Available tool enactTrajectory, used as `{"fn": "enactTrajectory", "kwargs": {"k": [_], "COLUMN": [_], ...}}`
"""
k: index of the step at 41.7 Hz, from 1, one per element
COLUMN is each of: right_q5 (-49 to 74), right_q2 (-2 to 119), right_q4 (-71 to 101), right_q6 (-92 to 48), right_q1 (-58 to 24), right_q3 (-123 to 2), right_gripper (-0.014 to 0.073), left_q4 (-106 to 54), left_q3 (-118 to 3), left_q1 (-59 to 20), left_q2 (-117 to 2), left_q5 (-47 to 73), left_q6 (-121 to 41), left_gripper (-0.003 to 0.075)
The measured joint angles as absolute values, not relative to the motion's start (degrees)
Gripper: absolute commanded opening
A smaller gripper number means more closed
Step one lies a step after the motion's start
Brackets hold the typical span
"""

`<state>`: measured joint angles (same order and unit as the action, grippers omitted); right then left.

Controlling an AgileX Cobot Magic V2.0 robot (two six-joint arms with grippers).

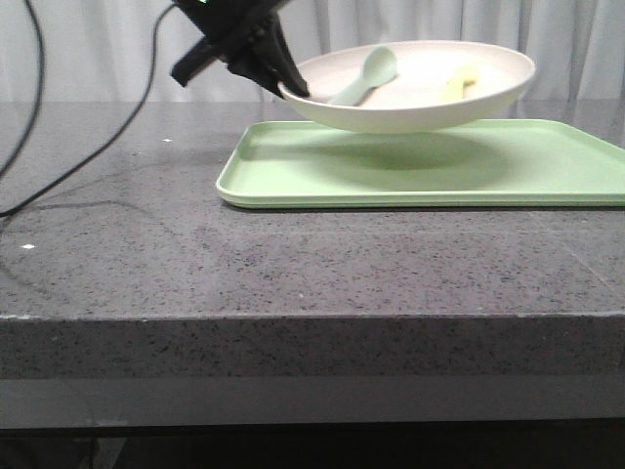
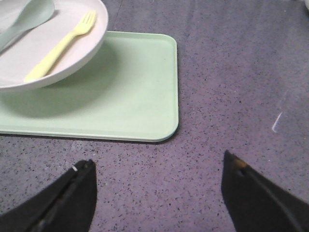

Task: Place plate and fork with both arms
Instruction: 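Carry the plate over the green tray and lower it down, then open the left gripper and withdraw it upward from the plate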

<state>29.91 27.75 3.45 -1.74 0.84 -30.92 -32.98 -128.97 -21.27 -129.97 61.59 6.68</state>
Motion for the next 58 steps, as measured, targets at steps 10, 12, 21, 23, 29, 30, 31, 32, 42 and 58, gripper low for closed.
{"fn": "enactTrajectory", "kwargs": {"k": [10,12,21,23,29,30,31,32,42,58], "right_q5": [30.5,30.5,30.5,30.6,30.6,30.6,30.7,30.7,30.8,30.9], "right_q2": [27.7,27.7,27.7,27.7,27.7,27.7,27.7,27.7,27.7,27.7], "right_q4": [3.5,3.5,3.5,3.5,3.5,3.5,3.5,3.5,3.5,3.5], "right_q6": [-1.7,-1.7,-1.7,-1.7,-1.7,-1.7,-1.7,-1.7,-1.7,-1.7], "right_q1": [0.8,0.8,0.8,0.8,0.8,0.8,0.8,0.8,0.8,0.8], "right_q3": [-30.9,-30.9,-30.9,-30.9,-30.9,-30.9,-30.9,-30.9,-30.9,-30.9], "right_gripper": [0.0561,0.0561,0.0561,0.0561,0.0561,0.0561,0.0561,0.0561,0.0561,0.0561], "left_q4": [-27.2,-26.4,-19.1,-18.5,-18.1,-18.1,-18.1,-18.1,-18.4,-18.5], "left_q3": [-138.3,-138.6,-138.9,-138.9,-138.9,-138.9,-139.0,-139.0,-139.0,-139.0], "left_q1": [-25.8,-26.5,-28.5,-28.7,-29.3,-29.5,-29.5,-29.5,-29.8,-29.8], "left_q2": [-136.9,-137.4,-137.6,-137.6,-137.6,-137.6,-137.6,-137.6,-137.6,-136.4], "left_q5": [61.7,61.7,61.9,62.2,63.0,63.4,63.7,63.9,66.0,68.2], "left_q6": [18.8,20.2,25.5,26.0,26.5,26.5,26.6,26.6,26.8,21.8], "left_gripper": [-0.0018,-0.0018,-0.0018,-0.0018,-0.0017,-0.0017,-0.0015,-0.0012,0.0189,0.0388]}}
